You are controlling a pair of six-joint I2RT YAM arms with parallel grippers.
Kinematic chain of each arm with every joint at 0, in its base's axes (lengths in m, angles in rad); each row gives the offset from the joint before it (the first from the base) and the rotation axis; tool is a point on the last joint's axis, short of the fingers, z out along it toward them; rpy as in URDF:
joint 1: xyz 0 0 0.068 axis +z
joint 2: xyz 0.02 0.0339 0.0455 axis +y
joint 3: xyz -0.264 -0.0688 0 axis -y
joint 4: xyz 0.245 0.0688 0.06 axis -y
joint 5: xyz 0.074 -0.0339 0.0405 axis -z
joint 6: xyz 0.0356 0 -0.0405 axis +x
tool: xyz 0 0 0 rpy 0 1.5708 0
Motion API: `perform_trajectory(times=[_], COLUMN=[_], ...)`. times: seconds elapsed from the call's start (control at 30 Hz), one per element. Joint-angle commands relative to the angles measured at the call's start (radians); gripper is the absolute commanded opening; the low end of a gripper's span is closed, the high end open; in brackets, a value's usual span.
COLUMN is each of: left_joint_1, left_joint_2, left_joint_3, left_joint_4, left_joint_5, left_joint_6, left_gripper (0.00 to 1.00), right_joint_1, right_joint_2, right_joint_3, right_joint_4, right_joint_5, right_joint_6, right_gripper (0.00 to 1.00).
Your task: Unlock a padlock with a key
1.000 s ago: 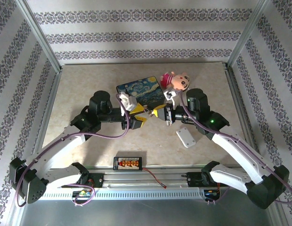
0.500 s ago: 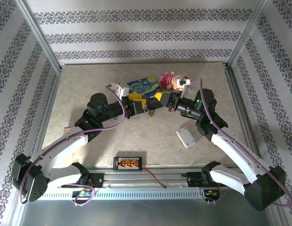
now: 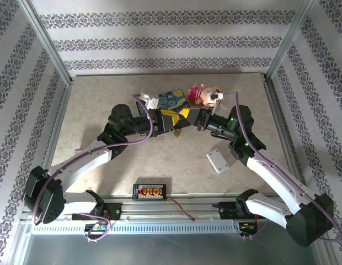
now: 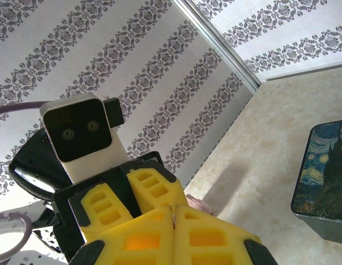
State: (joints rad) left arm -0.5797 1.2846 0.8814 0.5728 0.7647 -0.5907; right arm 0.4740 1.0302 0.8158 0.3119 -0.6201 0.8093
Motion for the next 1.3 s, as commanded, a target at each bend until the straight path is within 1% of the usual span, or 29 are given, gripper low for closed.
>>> perform_trajectory(times=[0.0,0.1,0.17,0.33,0.43,0.5,0.53,0.73,0.77,0.83,0.93,1.03,1.13,1.2,1.23,1.27], left_joint_1=[0.018,0.021,0.023,0.026,0.026,0.027,0.027,0.034,0.034,0.035,0.035,0.037,0.037,0.038,0.038,0.038], left_joint_2=[0.010,0.017,0.021,0.029,0.029,0.028,0.027,0.032,0.033,0.036,0.042,0.043,0.040,0.030,0.022,0.011], left_joint_3=[0.030,0.033,0.036,0.038,0.035,0.031,0.029,0.023,0.024,0.025,0.025,0.025,0.027,0.033,0.036,0.036], left_joint_4=[0.122,0.137,0.136,0.144,0.151,0.158,0.165,0.200,0.201,0.202,0.212,0.214,0.201,0.167,0.141,0.109], left_joint_5=[0.049,0.066,0.072,0.077,0.074,0.071,0.071,0.076,0.077,0.079,0.081,0.081,0.089,0.098,0.103,0.105], left_joint_6=[-0.057,-0.070,-0.073,-0.076,-0.079,-0.084,-0.088,-0.113,-0.115,-0.118,-0.123,-0.119,-0.093,-0.050,-0.013,0.032], left_gripper=[0.17,0.14,0.10,0.06,0.06,0.12,0.14,0.13,0.11,0.05,0.00,0.00,0.00,0.00,0.00,0.00], right_joint_1=[0.009,0.011,0.011,0.012,0.012,0.012,0.012,0.014,0.014,0.014,0.015,0.015,0.015,0.015,0.015,0.014], right_joint_2=[-0.002,-0.001,-0.001,0.001,0.004,0.003,0.002,0.002,0.002,0.001,-0.001,0.001,0.004,0.003,0.002,0.001], right_joint_3=[0.001,0.002,0.002,0.002,0.001,0.001,0.000,-0.001,-0.001,-0.001,-0.001,-0.004,-0.005,-0.005,-0.004,-0.001], right_joint_4=[0.047,0.047,0.047,0.048,0.046,0.047,0.047,0.047,0.047,0.047,0.047,0.046,0.043,0.035,0.027,0.015], right_joint_5=[-0.023,-0.024,-0.026,-0.028,-0.030,-0.030,-0.030,-0.031,-0.032,-0.030,-0.030,-0.030,-0.031,-0.027,-0.024,-0.020], right_joint_6=[0.003,0.003,0.002,0.001,-0.001,-0.001,-0.001,-0.001,-0.001,-0.001,-0.001,-0.001,-0.002,-0.008,-0.013,-0.020], right_gripper=[0.00,0.00,0.00,0.00,0.00,0.00,0.00,0.00,0.00,0.00,0.00,0.00,0.00,0.00,0.02,0.07])
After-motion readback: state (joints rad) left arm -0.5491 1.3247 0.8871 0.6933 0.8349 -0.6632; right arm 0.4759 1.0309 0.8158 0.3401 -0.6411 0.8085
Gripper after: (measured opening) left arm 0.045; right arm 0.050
